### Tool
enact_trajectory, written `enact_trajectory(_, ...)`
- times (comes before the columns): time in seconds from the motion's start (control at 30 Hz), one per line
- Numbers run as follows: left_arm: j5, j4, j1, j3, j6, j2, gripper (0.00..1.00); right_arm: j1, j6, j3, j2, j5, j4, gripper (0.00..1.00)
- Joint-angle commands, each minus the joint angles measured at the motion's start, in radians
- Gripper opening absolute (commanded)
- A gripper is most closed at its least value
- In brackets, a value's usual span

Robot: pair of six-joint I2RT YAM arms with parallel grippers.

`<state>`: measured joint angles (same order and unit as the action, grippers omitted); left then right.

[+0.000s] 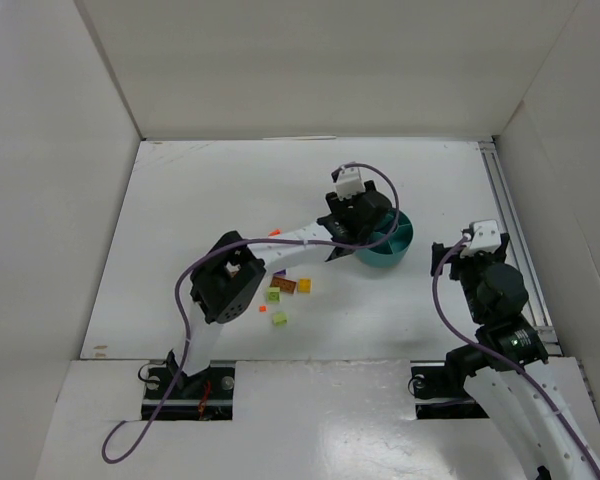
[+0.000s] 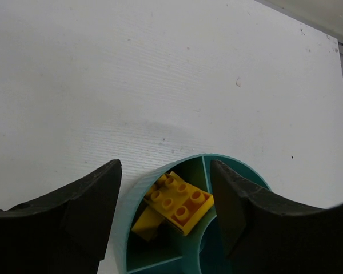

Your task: Sort the legos into containers by color

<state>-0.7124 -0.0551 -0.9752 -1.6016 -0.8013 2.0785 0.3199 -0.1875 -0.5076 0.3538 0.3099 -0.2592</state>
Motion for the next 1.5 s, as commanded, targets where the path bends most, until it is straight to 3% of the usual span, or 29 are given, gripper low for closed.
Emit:
enact_trajectory(0.0,-0.047,-0.019,-0.005,0.038,0.02,-0.153,0.61,-0.007,-0.033,-0.005,-0.009,-0.052,0.043,0.99)
enact_trajectory(0.2,-0.058,0.017,0.024,0.293,0.048,-0.473,0.97,-0.007,-0.134,-0.023,0.066,-0.381,0.132,0.99)
enact_trajectory(0.27,0.008,0.079,0.056,0.404,0.057,-0.607,1.0,-0.007,-0.18,-0.042,0.156,-0.495,0.158,0.99)
enact_trajectory(0.3,0.075,0.104,0.093,0.44,0.048,-0.648,1.0,-0.007,-0.199,-0.042,0.196,-0.623,0.175,0.99)
enact_trajectory(0.37,0.148,0.139,0.125,0.556,0.057,-0.765,1.0,0.052,-0.243,-0.069,0.328,-0.705,0.184,0.99)
enact_trajectory(0.43,0.162,0.193,0.136,0.635,0.039,-0.842,1.0,0.132,-0.254,-0.109,0.419,-0.678,0.184,0.99)
enact_trajectory(0.57,0.142,0.314,0.145,0.776,-0.059,-1.021,1.0,0.454,-0.294,-0.178,0.631,-0.517,0.198,0.99)
enact_trajectory(0.73,0.156,0.369,0.145,0.94,-0.122,-1.244,1.0,0.524,-0.319,-0.258,0.885,-0.526,0.265,0.98)
enact_trajectory(1.07,0.146,0.466,0.156,1.003,-0.213,-1.322,1.0,0.542,-0.375,-0.457,1.272,-0.627,0.285,0.95)
enact_trajectory(1.47,0.208,0.448,0.231,1.022,-0.193,-1.221,1.0,0.542,-0.366,-0.506,1.419,-0.627,0.325,0.89)
